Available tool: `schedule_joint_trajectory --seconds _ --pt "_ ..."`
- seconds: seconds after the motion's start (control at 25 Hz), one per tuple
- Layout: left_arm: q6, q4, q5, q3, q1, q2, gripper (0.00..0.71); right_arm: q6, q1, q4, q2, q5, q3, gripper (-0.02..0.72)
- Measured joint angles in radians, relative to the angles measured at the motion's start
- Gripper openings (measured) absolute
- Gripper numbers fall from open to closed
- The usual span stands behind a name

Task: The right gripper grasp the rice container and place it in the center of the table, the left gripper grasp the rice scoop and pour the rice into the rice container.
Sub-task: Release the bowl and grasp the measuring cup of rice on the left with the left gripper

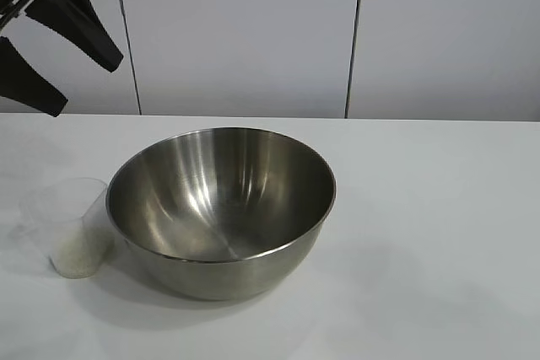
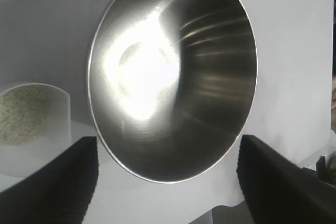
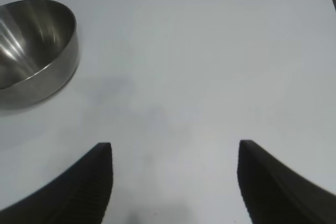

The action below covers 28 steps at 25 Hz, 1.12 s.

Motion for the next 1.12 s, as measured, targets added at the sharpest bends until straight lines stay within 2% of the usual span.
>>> schedule_joint_trajectory --seconds 0.36,0.6,0.72,0.92,1.0,1.12 --pt "0.000 0.000 -0.035 0.000 0.000 0.000 0.533 0.000 0.000 0.001 0.000 0.000 0.000 0.463" --pt "0.029 0.008 -0.159 0.000 0.008 0.000 0.533 0.000 0.000 0.001 0.000 0.000 0.000 0.463" --pt "0.099 0.039 -0.238 0.000 0.035 0.000 0.533 0.000 0.000 0.001 0.000 0.000 0.000 0.463" --pt "0.292 0.100 -0.338 0.000 0.121 0.000 0.533 0.000 0.000 0.001 0.000 0.000 0.000 0.463" --pt "0.373 0.081 -0.394 0.000 0.154 0.000 0.533 0.000 0.000 0.001 0.000 0.000 0.000 0.463" --pt "0.524 -0.032 -0.489 0.000 0.186 0.000 0.533 0.000 0.000 0.001 0.000 0.000 0.000 0.463"
